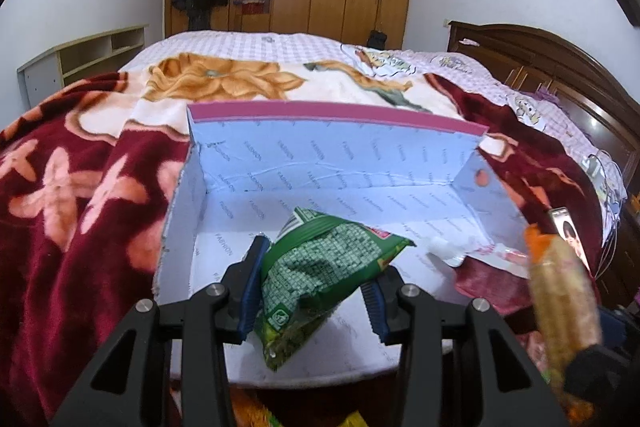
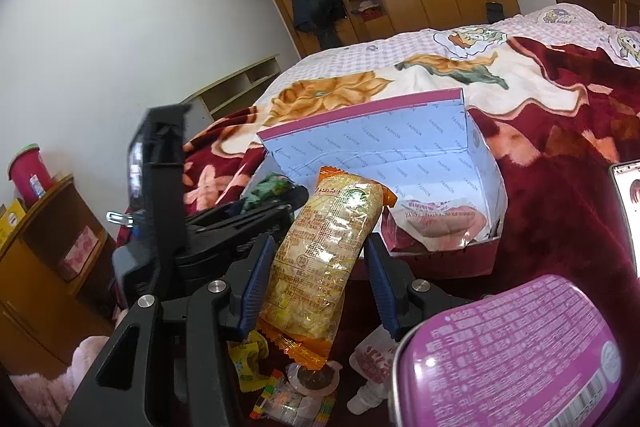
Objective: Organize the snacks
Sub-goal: 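Carry both held snacks into the pink box and open both tools, then withdraw both open tools from the box toward the loose candies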
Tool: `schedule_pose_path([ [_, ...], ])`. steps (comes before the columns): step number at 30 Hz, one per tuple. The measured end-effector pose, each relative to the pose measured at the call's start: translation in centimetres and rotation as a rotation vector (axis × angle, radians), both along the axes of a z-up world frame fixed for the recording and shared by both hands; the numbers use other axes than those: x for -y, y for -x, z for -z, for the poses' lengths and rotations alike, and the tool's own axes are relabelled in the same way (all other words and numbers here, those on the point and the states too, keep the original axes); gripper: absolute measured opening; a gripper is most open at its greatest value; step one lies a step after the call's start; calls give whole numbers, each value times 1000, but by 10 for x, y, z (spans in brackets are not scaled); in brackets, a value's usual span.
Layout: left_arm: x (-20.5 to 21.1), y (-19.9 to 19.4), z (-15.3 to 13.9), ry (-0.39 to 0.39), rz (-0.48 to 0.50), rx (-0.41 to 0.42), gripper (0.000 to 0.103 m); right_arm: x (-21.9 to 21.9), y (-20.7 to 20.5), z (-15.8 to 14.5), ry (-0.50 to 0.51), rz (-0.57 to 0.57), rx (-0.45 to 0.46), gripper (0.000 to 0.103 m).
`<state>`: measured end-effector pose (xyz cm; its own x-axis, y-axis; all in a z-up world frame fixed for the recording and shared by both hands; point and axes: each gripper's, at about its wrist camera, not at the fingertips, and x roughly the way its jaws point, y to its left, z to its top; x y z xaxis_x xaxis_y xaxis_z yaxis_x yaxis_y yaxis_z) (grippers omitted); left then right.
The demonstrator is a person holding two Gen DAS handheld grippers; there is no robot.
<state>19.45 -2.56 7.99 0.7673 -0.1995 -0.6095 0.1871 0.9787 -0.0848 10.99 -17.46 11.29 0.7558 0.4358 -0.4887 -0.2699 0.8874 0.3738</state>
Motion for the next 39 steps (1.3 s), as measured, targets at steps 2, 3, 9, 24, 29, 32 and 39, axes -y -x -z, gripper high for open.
schedule_pose_path([
  [2,0,-5,4,-4,-7,-5,46,0,-2,-2,11,2,6,47],
  [3,0,-7,6,-4,-9,-10,46,0,-3,-3,15,4,9,47],
  [9,0,-13,18,-7,-8,-32,46,0,-15,-7,34,20,15,47],
  [24,-6,-19,30,-24,-37,-47,53,19,-70,-2,120,121,-4,43],
  [29,-5,-19,31,-32,-41,-48,53,25,-86,5,130,146,-23,42],
  [32,-5,-18,31,-34,-41,-47,54,30,-95,15,127,152,-51,42],
  [39,-5,-19,31,-38,-40,-47,55,32,-98,28,119,152,-86,42],
])
